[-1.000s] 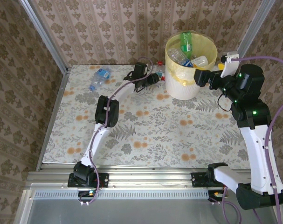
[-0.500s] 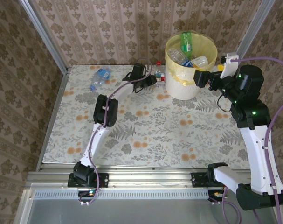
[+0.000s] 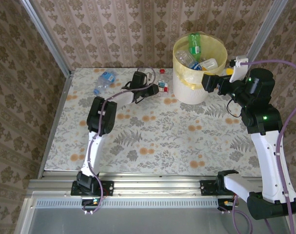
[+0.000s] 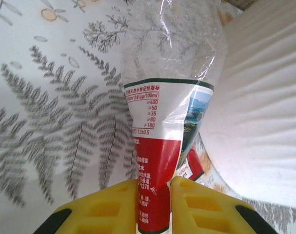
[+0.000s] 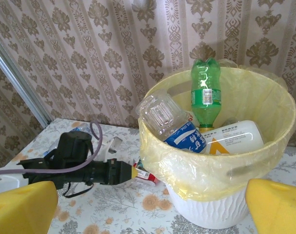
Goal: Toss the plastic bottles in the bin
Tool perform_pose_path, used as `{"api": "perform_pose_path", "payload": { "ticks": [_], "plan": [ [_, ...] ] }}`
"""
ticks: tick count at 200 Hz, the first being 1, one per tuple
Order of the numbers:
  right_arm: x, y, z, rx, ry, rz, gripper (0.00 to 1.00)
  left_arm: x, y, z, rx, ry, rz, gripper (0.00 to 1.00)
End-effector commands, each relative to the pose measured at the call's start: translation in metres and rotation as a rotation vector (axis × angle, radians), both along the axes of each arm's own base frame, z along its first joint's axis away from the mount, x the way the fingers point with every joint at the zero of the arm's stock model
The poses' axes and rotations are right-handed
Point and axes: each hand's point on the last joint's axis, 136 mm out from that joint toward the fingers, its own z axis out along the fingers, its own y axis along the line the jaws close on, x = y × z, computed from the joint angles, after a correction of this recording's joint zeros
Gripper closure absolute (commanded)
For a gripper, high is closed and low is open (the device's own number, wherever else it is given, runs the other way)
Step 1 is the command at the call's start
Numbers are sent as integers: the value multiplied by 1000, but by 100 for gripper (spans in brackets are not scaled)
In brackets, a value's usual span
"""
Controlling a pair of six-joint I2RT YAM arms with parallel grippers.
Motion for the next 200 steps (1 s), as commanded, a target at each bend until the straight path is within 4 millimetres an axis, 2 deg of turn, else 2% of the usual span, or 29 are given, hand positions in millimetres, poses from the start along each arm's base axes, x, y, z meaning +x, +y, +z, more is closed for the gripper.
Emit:
{"api": "perform_pose_path", "payload": {
  "ticks": [1, 45, 72, 101, 181, 200],
  "plan": [
    [-4, 4, 6, 26, -20, 21, 0, 1, 9, 45, -30, -150, -21, 79],
    [-3, 6, 3, 44, -11, 28, 0, -27, 24, 64, -23, -221, -43, 79],
    [-3, 7, 1, 60, -3, 31, 0, -46, 28, 68, -18, -234, -72, 80],
    [-3, 13, -4, 70, 19, 64, 0, -69, 30, 80, -44, -283, -105, 80],
    [0, 50, -23, 114, 127, 245, 0, -136, 24, 147, -89, -488, -209, 80],
    [-2, 61, -35, 111, 181, 293, 0, -147, 24, 162, -96, -529, -223, 80]
  ]
}}
